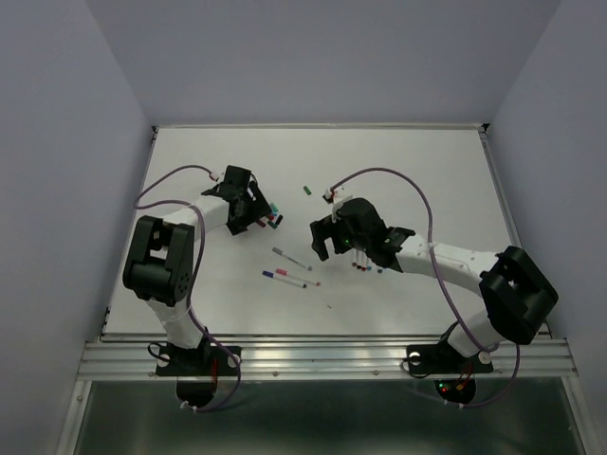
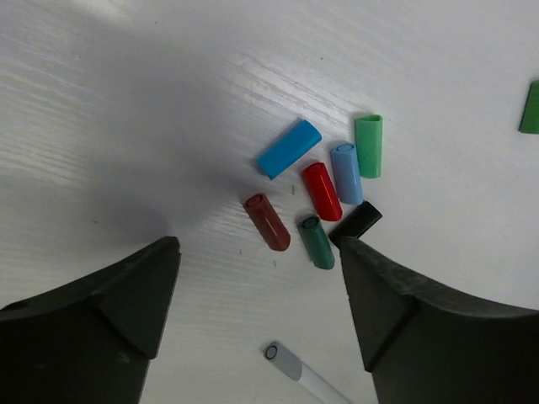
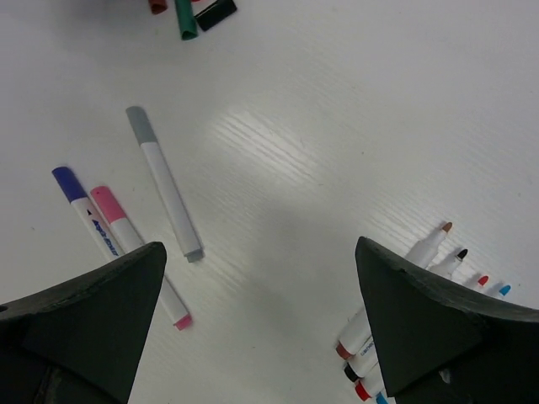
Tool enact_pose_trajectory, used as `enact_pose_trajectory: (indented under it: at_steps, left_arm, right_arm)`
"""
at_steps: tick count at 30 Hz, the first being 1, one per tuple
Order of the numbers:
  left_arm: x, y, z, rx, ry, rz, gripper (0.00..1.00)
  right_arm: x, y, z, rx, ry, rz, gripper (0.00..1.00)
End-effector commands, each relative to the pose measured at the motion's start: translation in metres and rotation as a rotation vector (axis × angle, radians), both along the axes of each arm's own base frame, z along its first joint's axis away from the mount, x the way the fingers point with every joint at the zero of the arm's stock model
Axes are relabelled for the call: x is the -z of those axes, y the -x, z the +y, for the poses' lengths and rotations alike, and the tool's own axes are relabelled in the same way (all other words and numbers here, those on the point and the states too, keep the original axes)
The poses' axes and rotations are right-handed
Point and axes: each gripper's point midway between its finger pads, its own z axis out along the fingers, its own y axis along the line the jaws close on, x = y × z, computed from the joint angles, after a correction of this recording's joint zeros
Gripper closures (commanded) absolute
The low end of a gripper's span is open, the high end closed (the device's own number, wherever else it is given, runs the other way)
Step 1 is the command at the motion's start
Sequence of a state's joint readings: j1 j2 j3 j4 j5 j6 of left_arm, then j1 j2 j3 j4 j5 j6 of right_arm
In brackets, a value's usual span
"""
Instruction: Open the pen caps
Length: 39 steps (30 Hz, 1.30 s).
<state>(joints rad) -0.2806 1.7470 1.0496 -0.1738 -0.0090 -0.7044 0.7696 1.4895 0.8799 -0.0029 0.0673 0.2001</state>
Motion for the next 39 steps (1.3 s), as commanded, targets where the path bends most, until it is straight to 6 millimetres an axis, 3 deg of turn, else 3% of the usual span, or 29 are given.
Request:
enact_pose_trajectory:
  at_steps: [1, 5, 8, 13, 18, 28, 36, 39]
  left_arm:
    - [-0.064, -0.009, 0.004, -0.018, 0.004, -0.151, 0.01]
    - [-0.09, -0.004, 0.016, -0.054, -0.024, -0.212, 0.01]
    - [-0.102, 0.001, 0.02, -0.067, -0.025, -0.238, 0.01]
    - [-0.104, 0.009, 0.025, -0.078, -0.031, -0.248, 0.01]
    - [-0.103, 0.012, 0.031, -0.091, -0.045, -0.244, 0.01]
    - [-0.105, 0.011, 0.036, -0.104, -0.056, -0.252, 0.01]
    - [-0.105, 0.011, 0.038, -0.111, -0.06, -0.25, 0.01]
    - [-0.105, 0.012, 0.04, -0.116, -0.067, -0.245, 0.01]
  right_arm:
    - [-0.008, 0.009, 0.036, -0.194, 0.028, -0.098, 0.0]
    - [0.0, 0.015, 0.063, -0.283, 0.045, -0.095, 0.0]
    - [0.0, 0.006, 0.075, -0.279, 0.056, -0.107, 0.0]
    - [0.018, -0.01, 0.09, -0.267, 0.119, -0.125, 0.0]
    - [0.038, -0.02, 0.089, -0.219, 0.152, -0.115, 0.0]
    - [0.062, -0.001, 0.098, -0.267, 0.151, -0.078, 0.0]
    - [0.086, -0.004, 0.087, -0.249, 0.248, -0.084, 0.02]
    - [0.095, -0.002, 0.084, -0.243, 0.264, -0.067, 0.16]
